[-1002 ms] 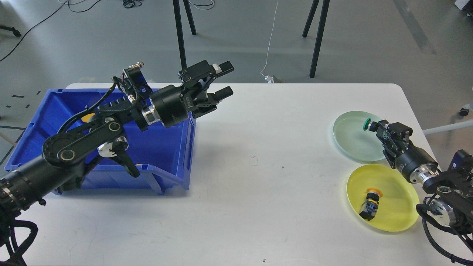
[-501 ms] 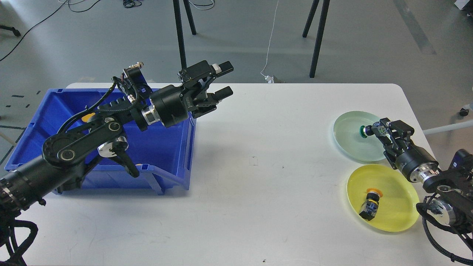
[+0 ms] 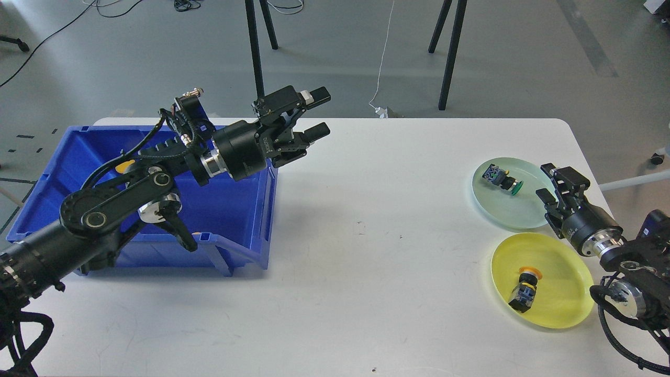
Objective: Pass button and place on color plate
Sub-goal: 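Lower the green button onto the pale green plate and release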
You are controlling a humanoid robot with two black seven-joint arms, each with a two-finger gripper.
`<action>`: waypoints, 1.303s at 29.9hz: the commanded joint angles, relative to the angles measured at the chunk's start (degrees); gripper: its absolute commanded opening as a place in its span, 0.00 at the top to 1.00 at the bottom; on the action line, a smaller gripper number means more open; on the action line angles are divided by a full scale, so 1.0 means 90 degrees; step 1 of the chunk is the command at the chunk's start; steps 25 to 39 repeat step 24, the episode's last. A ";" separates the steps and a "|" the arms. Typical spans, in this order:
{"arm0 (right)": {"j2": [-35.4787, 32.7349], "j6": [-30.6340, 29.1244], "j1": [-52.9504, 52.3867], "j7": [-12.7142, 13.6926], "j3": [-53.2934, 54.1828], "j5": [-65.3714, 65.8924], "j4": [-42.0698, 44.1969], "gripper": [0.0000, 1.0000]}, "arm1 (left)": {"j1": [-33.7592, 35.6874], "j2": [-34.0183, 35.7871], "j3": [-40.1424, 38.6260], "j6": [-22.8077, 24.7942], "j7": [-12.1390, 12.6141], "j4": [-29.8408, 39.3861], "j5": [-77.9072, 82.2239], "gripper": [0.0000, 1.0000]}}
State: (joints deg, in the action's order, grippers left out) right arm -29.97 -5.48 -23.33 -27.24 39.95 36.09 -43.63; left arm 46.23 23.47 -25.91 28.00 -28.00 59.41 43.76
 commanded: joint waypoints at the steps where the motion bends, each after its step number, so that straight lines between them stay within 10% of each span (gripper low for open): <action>1: 0.0000 -0.0036 0.0004 -0.0040 0.0092 -0.0083 -0.0123 0.15 | 0.0000 0.0000 -0.0002 0.0000 0.0000 0.0000 0.0001 0.08; 15: -0.0030 -0.0163 0.0161 -0.0085 0.1947 -0.1451 -0.3920 0.01 | -0.0926 0.0595 -0.2235 0.0000 0.0000 0.0088 -0.1786 0.03; 39: 0.0547 -0.0133 0.0151 -0.0085 0.2045 -0.1451 -0.4069 0.01 | -0.1670 0.0547 -0.3264 0.0000 0.0000 0.0313 -0.1806 0.03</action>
